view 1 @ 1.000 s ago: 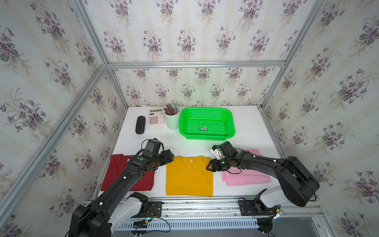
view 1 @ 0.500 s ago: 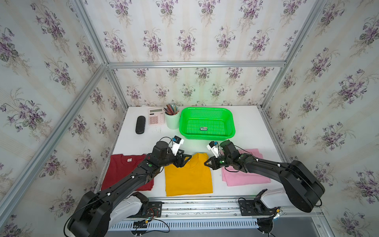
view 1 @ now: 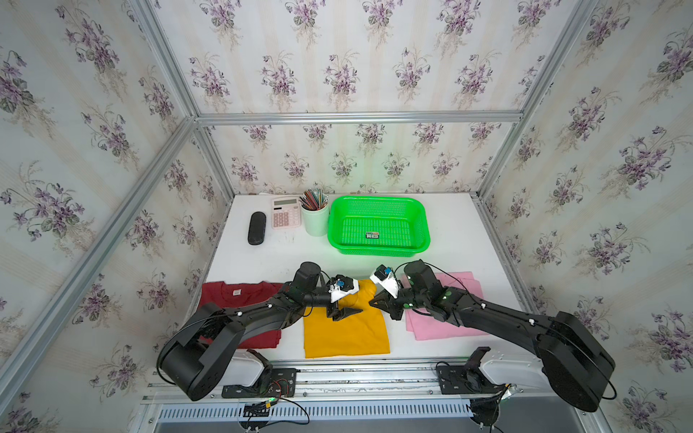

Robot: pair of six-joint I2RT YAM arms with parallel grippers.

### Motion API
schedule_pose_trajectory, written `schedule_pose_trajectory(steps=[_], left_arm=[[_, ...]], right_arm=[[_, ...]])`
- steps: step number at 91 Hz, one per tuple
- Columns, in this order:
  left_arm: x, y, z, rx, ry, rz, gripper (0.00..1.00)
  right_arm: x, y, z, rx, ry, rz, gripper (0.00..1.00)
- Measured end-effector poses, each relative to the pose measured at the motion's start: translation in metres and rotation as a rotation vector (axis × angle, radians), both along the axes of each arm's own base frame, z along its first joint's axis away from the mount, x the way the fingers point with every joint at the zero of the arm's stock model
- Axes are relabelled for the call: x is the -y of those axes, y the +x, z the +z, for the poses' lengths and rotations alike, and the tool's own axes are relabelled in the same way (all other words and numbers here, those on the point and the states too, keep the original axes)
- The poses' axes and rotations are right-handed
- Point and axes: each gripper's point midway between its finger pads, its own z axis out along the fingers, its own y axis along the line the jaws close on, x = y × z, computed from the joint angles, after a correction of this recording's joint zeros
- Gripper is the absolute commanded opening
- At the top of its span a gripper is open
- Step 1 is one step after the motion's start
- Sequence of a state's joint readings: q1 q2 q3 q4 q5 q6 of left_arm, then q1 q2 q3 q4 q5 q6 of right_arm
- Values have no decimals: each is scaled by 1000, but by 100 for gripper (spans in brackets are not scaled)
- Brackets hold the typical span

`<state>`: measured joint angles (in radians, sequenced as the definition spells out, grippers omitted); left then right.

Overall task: Put the folded t-shirts into the basket
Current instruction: Pick up the T-shirt from the center of the board.

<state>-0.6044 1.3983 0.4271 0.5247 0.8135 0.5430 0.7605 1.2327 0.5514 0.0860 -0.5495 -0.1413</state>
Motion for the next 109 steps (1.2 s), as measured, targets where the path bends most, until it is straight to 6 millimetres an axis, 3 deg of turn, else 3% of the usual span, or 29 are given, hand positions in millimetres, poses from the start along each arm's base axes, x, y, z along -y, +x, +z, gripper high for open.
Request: schedule_pose_trajectory(steps=[30,44,65,81,86,95,103,109], left_arm=[[-6,-8,17,187,-98,-10,86],[-6,-6,16,232,-98,-10,93],[-10,10,7,248,-101,29,97],[-2,13,9,218,-135,-25,85],[1,12,9,208,-142,-48,77],[3,7,8,186,-144,-86,45],[3,2,9,177,-140,-122,1],[3,-2,11,180,-134,-151,0]], right_arm=[[8,8,-2,267,-158,131,0],[14,-3,-13,358,-247,224,0],[19,-20,-6,539,-269,359,0],[15,-31,0,652,-269,443,0],[14,-33,-1,677,-283,465,0],[12,-34,0,719,-305,488,0],[11,-32,0,735,-318,488,0],[10,-31,1,735,-319,484,4]])
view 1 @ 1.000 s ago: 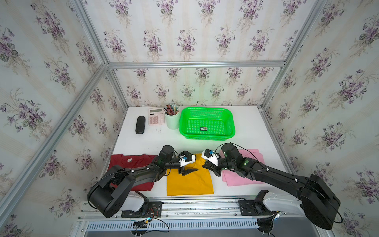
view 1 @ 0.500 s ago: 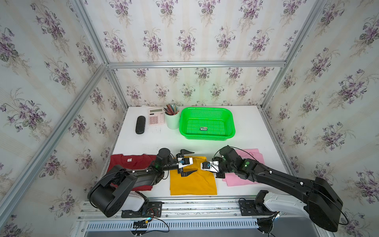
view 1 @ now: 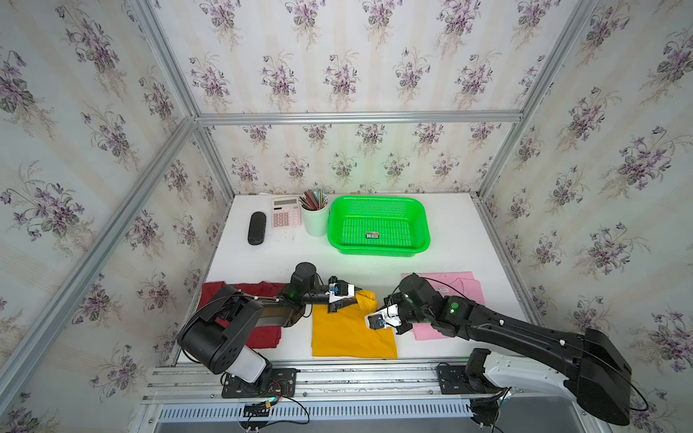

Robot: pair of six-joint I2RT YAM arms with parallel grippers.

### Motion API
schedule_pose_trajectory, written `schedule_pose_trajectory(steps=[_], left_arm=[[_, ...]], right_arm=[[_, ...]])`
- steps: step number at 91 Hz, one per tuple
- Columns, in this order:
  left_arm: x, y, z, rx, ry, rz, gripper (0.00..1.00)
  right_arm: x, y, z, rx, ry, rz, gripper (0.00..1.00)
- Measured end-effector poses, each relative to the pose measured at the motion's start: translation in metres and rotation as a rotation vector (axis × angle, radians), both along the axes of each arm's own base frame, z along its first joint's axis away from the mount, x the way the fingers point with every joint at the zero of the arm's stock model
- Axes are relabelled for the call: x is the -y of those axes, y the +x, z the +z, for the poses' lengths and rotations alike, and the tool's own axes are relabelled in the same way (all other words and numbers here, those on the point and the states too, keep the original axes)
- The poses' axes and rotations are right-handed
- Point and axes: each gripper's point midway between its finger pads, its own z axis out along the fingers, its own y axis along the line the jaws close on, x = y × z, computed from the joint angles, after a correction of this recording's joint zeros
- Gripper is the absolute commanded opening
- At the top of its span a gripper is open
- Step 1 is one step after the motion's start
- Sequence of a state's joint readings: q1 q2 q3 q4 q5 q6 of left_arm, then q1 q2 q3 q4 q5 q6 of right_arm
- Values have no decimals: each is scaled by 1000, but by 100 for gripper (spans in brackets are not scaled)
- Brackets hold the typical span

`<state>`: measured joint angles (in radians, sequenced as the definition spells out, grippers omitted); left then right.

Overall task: Put the folded t-shirts into the basket
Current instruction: Pick up the T-shirt from the center of the board.

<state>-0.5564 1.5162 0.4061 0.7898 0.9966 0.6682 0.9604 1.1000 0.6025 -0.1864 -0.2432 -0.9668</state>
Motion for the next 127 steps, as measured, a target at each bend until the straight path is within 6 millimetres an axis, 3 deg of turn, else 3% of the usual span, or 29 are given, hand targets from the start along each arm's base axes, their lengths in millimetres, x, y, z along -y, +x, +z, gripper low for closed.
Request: schedule_pose_trajectory(steps=[8,21,34,62,69,73,83,89,106,127], left_arm=[[-1,-5,3,20,10,-24,0],[-4,-14,1,44,21,-42,0],[-5,-20,-1,69,23,-57,0],[-5,-23,4,169,29,-47,0],[-4,-22,3,177,37,-40,0],[-4,-22,3,183,38,-37,0],[-5,-21,3,191,40,-31,0],[-6,-22,3,194,41,-25,6],[-8,-22,15,205,13,-2,66],[-4,-32,34,184,-29,-14,76]], right_arm=[[-3,1,4,-22,22,-26,12],[-3,2,6,-98,55,-82,45],[1,5,4,-229,78,-146,64],[-6,2,8,-567,102,-207,73],[-10,-1,9,-615,110,-204,70],[-12,-1,10,-630,119,-208,62],[-17,4,13,-633,156,-223,21],[-18,7,13,-622,165,-228,0],[-18,16,22,-523,157,-196,0],[-5,30,49,-274,69,-131,0]])
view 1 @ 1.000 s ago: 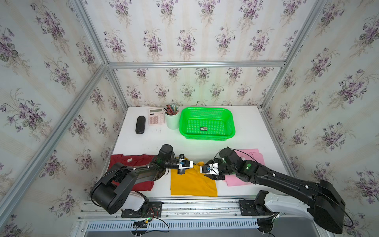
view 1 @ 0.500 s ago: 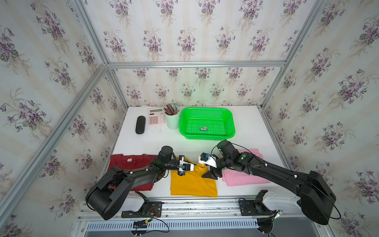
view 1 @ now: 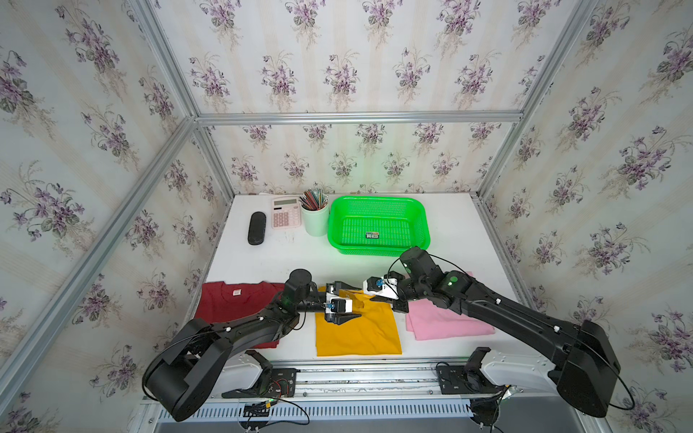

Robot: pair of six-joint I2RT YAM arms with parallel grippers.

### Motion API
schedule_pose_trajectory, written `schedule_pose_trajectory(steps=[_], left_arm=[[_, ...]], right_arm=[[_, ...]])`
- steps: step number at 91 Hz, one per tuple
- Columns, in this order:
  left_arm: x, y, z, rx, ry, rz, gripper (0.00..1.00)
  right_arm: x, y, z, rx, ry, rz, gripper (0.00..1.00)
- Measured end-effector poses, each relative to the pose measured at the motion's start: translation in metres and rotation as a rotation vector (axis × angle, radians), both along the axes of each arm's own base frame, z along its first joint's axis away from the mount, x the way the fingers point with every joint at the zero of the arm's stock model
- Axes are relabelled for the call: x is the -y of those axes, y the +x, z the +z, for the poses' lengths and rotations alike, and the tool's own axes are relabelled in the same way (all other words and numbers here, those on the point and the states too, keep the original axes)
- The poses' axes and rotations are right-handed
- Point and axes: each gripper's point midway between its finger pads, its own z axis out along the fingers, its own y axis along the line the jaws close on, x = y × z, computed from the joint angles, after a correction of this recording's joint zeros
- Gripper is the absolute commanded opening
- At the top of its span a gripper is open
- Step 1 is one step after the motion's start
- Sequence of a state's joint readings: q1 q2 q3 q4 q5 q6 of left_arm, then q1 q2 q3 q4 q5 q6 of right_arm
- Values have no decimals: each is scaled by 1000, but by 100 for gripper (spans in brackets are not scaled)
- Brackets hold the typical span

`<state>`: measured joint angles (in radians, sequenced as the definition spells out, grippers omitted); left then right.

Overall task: Put the folded t-shirts into the basket
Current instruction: Pick up the T-shirt from the center of the board.

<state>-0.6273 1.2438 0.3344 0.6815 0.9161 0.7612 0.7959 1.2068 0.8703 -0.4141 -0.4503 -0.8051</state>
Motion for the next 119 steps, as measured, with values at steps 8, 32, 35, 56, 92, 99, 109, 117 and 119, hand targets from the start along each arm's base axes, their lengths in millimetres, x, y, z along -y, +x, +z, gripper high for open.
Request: schedule_pose_trajectory(steps=[8,32,35,56,92,99,109,117,119], left_arm=[[4,1,18,-40,-6,3,77],[-2,4,69,-40,73,32,77],[-4,7,62,-59,106,42,77],[-17,26,20,-138,359,39,75],[-54,5,-9,-167,478,36,72],[-57,9,-13,-164,498,53,72],[-63,18,-23,-168,531,87,71],[-67,24,-27,-168,542,108,71],[-68,25,-28,-163,544,113,71]], right_arm=[[11,1,0,54,-80,32,0],[25,-9,15,212,-129,153,0],[24,-9,19,234,-120,167,0],[11,-6,37,330,-101,245,0],[12,-10,48,373,-81,266,0],[12,-11,48,372,-80,267,0],[12,-11,48,371,-80,267,0],[12,-11,48,371,-80,267,0],[12,-11,48,371,-80,267,0]])
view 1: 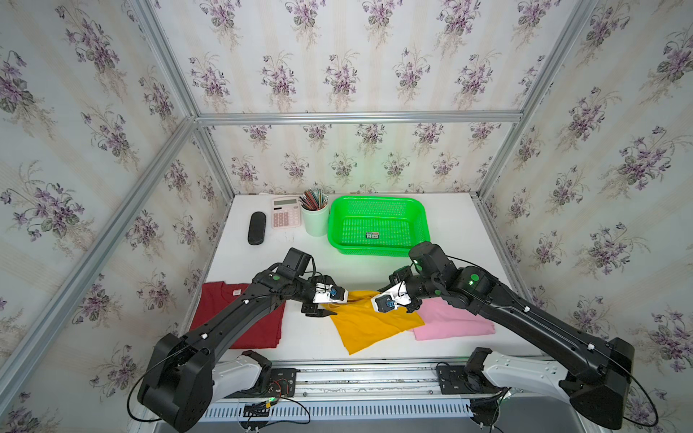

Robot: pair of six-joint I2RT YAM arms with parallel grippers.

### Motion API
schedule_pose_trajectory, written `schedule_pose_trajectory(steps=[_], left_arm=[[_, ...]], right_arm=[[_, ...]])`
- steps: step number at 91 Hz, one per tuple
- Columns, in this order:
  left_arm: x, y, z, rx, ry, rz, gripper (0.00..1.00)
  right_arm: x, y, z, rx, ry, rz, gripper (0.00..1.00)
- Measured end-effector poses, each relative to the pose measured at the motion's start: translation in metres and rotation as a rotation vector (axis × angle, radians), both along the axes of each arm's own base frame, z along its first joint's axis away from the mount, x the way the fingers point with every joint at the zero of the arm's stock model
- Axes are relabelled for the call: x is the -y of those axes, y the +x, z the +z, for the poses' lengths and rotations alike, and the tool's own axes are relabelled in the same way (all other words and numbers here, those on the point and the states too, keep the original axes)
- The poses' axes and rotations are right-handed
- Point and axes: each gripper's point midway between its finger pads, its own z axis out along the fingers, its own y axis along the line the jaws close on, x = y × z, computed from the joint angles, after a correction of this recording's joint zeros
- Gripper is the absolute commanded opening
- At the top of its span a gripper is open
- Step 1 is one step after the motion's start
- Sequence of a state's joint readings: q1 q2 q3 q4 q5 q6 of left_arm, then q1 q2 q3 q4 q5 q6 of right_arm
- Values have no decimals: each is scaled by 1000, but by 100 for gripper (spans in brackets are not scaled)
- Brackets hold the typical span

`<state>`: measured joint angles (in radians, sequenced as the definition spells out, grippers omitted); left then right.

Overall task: Put the folded t-shirts into the basket
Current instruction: Pick up the T-shirt from the center of the board.

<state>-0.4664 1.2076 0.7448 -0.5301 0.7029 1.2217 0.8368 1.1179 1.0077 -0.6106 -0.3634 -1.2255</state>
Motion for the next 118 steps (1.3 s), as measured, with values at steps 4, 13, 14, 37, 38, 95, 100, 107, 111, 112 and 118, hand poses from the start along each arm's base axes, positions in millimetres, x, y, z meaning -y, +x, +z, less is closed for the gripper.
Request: schedule_pose_trajectory(steps=[4,13,14,37,38,95,100,107,111,112,118], left_arm=[[-2,3,-2,13,6,5,71],[-6,4,-10,22,35,18,72],[-7,4,-11,23,37,18,72],[-11,10,-21,58,69,28,72],[-12,11,-22,59,73,30,72],[-18,38,-19,161,116,56,0],[-18,39,-8,184,106,58,0],[-17,41,10,217,91,63,0],[-17,42,22,233,83,65,0],[-17,42,24,237,81,65,0],[-16,43,43,259,70,70,0]], right_arm=[[0,0,0,0,0,0,0],[0,0,0,-1,1,-1,0],[0,0,0,-1,1,-2,0],[-1,1,-6,-14,-13,-2,0],[-1,1,-6,-14,-14,-2,0],[-5,14,-7,-107,21,-126,0],[-5,20,-8,-142,26,-173,0],[-4,30,-7,-200,45,-250,0],[-1,36,-5,-247,73,-304,0],[0,38,-4,-255,79,-315,0],[6,53,5,-324,154,-408,0]])
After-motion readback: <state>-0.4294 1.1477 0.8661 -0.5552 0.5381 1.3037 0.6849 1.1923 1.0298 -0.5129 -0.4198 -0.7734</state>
